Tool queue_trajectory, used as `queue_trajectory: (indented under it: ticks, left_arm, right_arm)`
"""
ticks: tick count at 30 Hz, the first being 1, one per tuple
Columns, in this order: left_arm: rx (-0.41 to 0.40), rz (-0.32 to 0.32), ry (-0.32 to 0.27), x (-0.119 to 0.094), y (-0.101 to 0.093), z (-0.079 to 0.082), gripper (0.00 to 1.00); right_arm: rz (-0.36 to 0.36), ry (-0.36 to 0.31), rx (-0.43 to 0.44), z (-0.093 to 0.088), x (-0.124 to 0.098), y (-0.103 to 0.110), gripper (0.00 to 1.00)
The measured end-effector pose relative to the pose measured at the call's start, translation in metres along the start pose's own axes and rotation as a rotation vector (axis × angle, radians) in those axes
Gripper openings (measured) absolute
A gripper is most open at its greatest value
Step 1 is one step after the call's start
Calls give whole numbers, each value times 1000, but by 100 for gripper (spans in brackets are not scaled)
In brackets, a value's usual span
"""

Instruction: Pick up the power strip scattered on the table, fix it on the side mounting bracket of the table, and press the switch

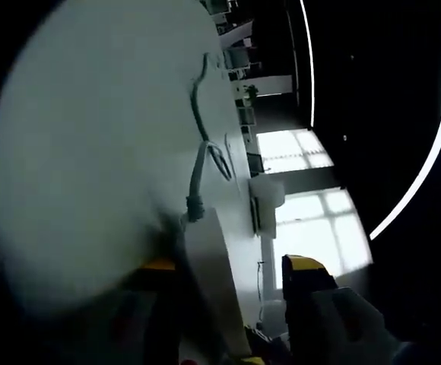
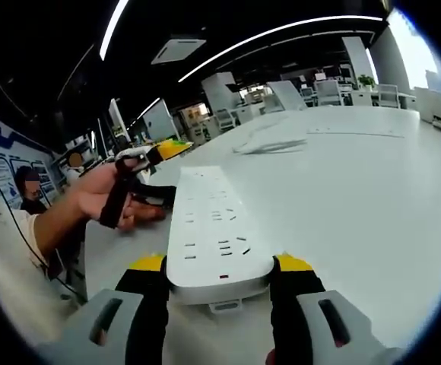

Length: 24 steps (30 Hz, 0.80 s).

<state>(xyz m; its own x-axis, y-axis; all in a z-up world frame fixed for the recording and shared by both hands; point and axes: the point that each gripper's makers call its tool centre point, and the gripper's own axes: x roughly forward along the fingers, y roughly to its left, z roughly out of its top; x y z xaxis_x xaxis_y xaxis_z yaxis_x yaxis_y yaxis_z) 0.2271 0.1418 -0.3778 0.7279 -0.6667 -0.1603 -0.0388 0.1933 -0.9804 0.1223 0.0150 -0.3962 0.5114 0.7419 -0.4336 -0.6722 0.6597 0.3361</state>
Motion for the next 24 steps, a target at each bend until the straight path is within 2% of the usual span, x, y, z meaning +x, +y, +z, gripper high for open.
queue_trajectory:
  ticks: [19,24]
  left_arm:
    - [-13,21,-20,1,9,2,39]
    - [5,34,-23,0,11,1,35]
  right_arm:
    - [2,-5,6,0,0,0,49]
    - [2,-11,7,0,-1,0,49]
